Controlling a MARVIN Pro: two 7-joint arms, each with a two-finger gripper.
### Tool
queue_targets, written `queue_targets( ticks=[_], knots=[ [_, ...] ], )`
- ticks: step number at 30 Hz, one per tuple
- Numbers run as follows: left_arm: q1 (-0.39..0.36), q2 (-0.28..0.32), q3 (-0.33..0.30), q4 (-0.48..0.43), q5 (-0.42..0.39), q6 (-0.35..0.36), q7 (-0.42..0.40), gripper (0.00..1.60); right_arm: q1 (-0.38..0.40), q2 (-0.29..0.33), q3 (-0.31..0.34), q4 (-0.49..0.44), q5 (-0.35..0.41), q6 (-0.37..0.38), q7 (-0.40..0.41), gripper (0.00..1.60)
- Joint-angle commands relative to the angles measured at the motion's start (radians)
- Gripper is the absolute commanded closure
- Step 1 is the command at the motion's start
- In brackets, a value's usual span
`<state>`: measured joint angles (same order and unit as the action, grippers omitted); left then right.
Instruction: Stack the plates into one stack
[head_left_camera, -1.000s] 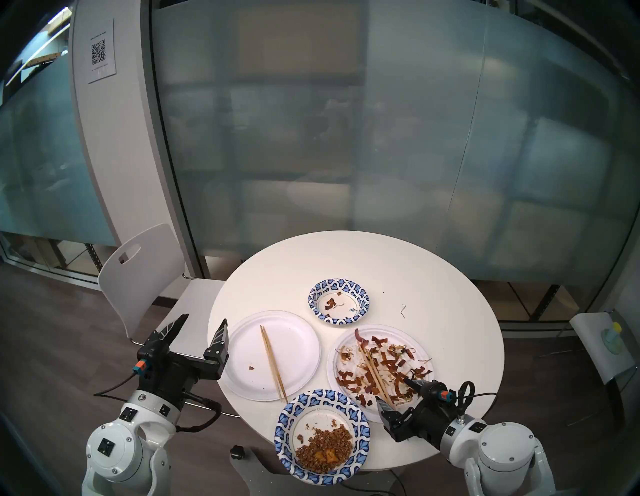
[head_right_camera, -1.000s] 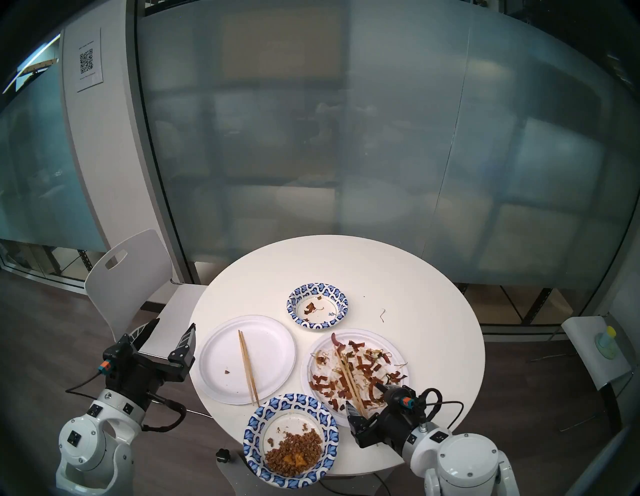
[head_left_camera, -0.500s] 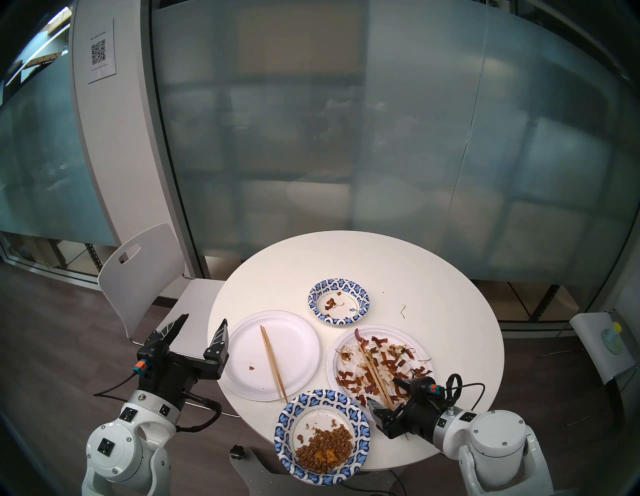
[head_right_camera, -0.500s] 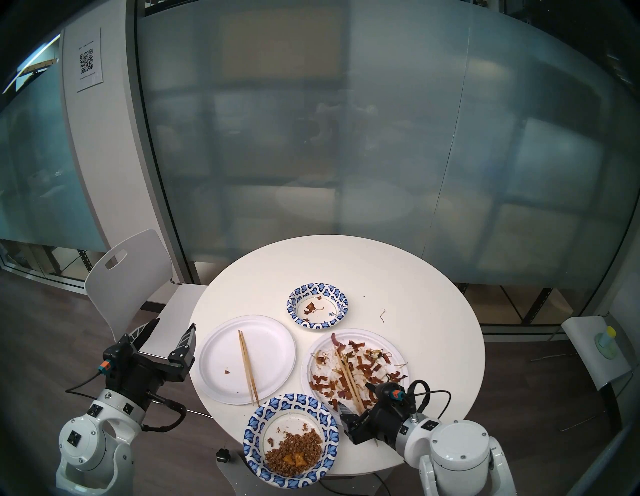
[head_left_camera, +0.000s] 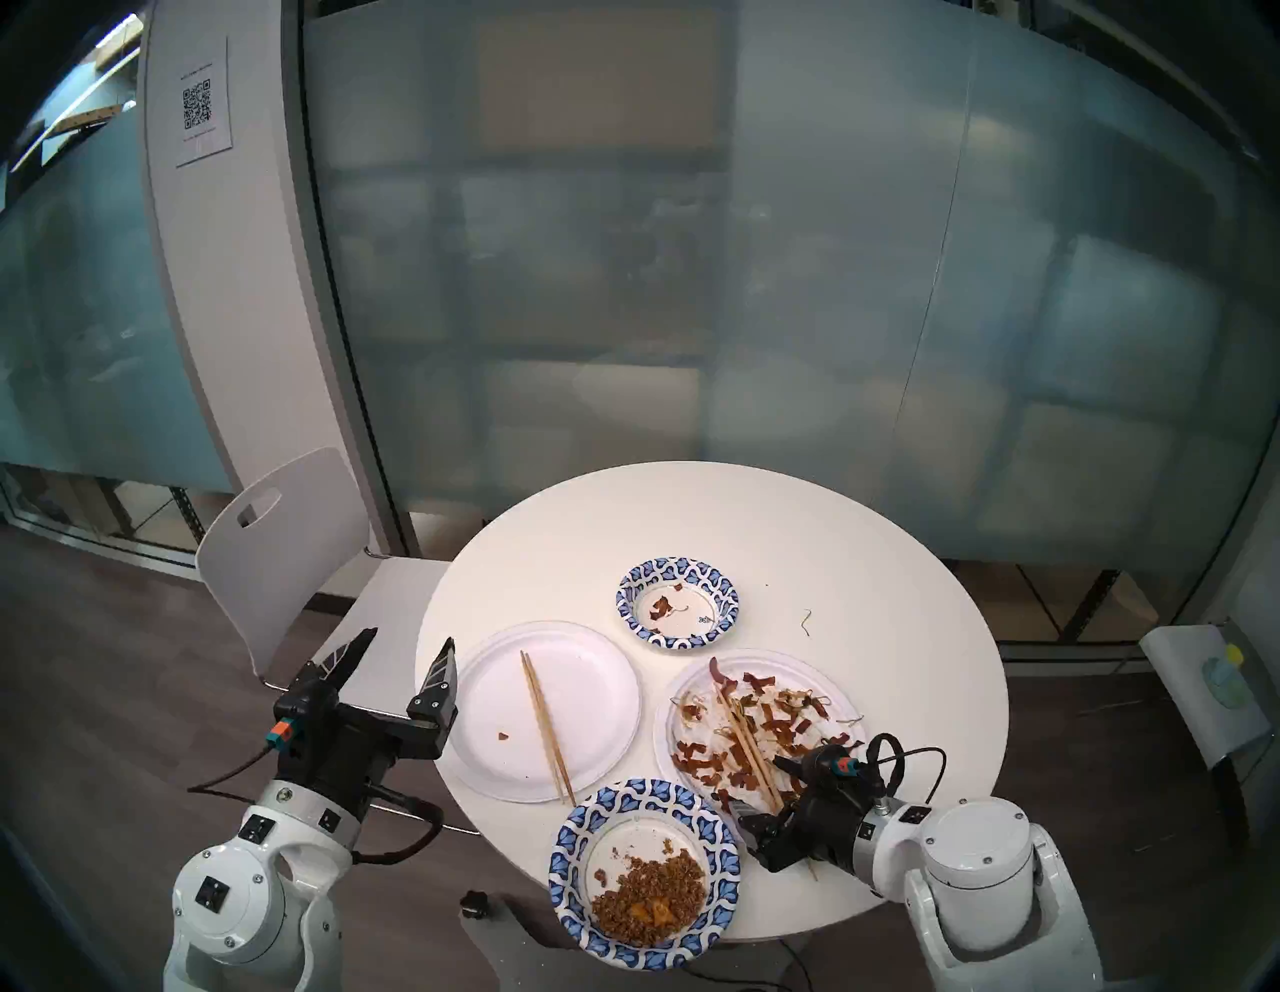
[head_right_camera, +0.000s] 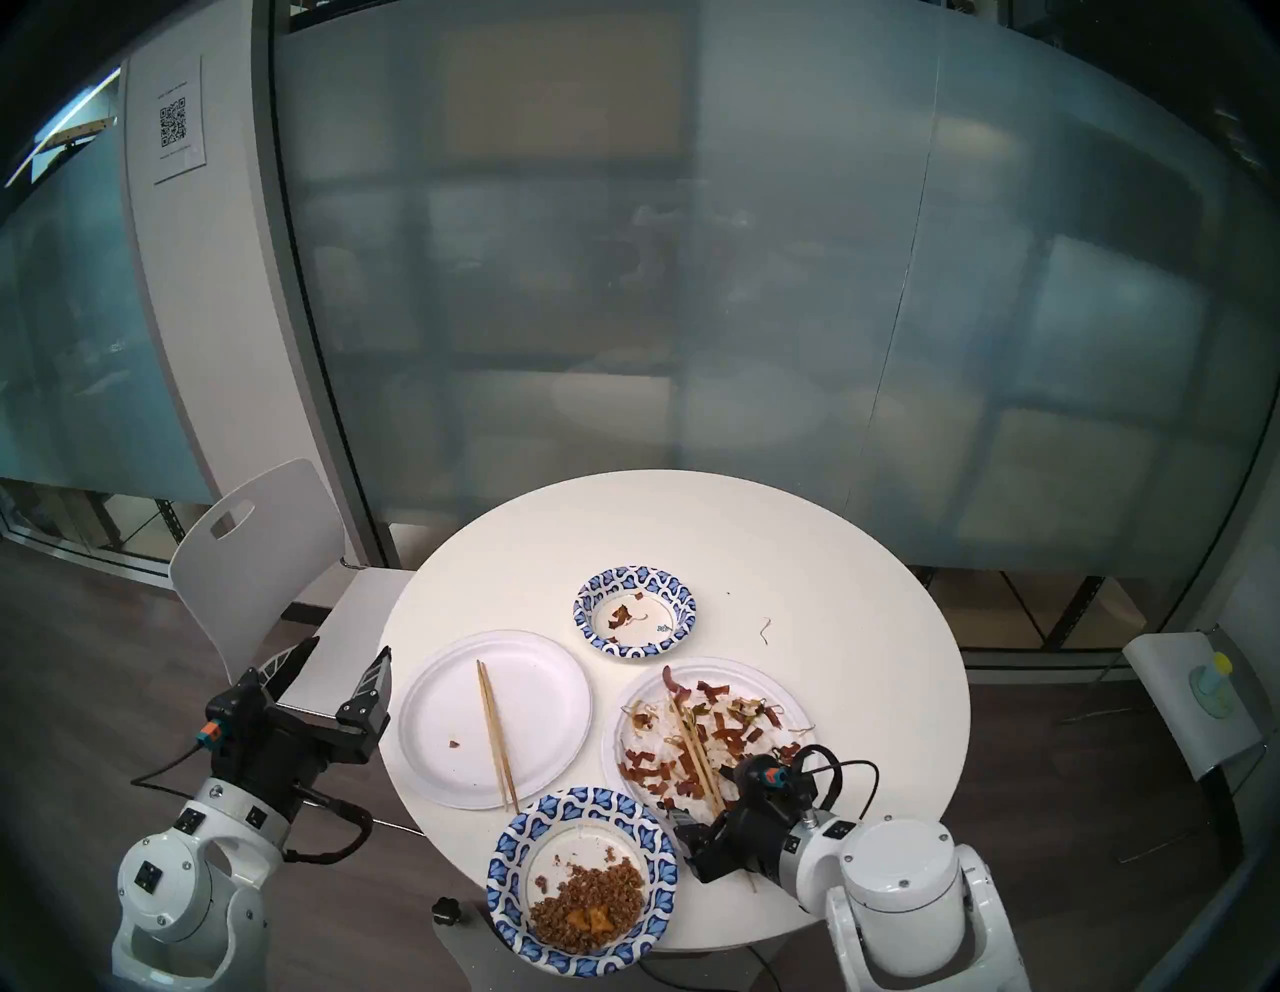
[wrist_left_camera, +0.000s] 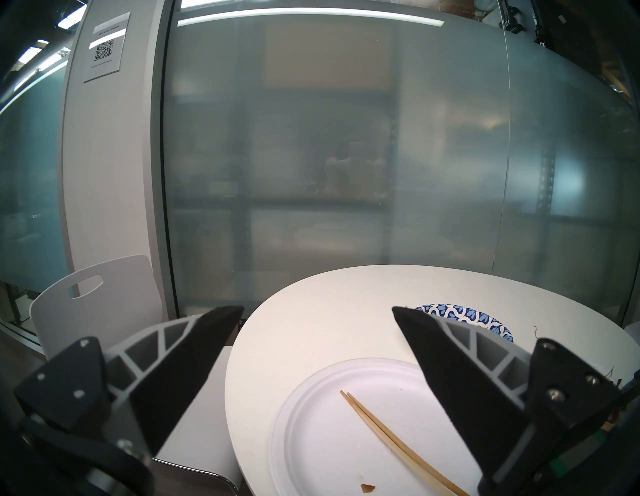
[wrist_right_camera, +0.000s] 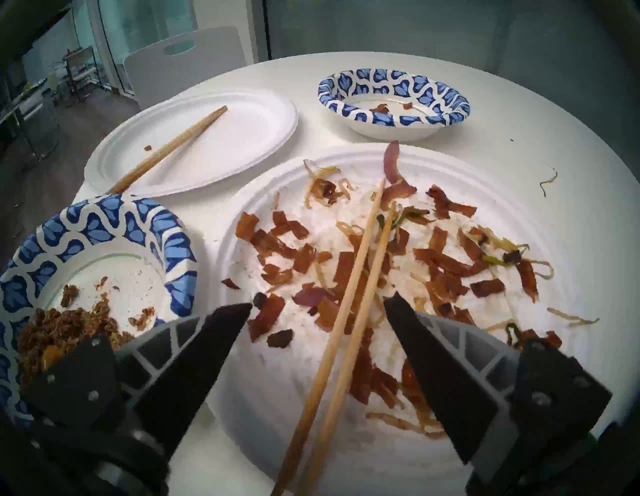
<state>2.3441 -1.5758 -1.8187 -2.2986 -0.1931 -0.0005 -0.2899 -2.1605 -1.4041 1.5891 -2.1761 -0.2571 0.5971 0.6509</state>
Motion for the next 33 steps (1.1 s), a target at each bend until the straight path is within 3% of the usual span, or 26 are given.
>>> queue_targets(
  ticks=[1, 19, 22, 33],
  knots=[
    [0.001, -0.001, -0.001, -0.02, 0.0, -0.001, 0.001, 0.0, 0.034, 0.003, -0.006, 0.002, 0.001, 0.016, 0.011, 0.15],
    [0.001, -0.001, -0.001, -0.02, 0.0, -0.001, 0.001, 0.0, 0.036, 0.003, 0.008, 0.02, 0.005, 0.035, 0.037, 0.24],
    [0.001, -0.001, -0.001, -0.02, 0.0, -0.001, 0.001, 0.0, 0.037, 0.005, 0.009, 0.024, 0.005, 0.037, 0.044, 0.42],
    [0.001, -0.001, -0.001, -0.02, 0.0, -0.001, 0.001, 0.0, 0.041, 0.017, 0.006, 0.029, -0.006, 0.046, 0.06, 0.4]
  ],
)
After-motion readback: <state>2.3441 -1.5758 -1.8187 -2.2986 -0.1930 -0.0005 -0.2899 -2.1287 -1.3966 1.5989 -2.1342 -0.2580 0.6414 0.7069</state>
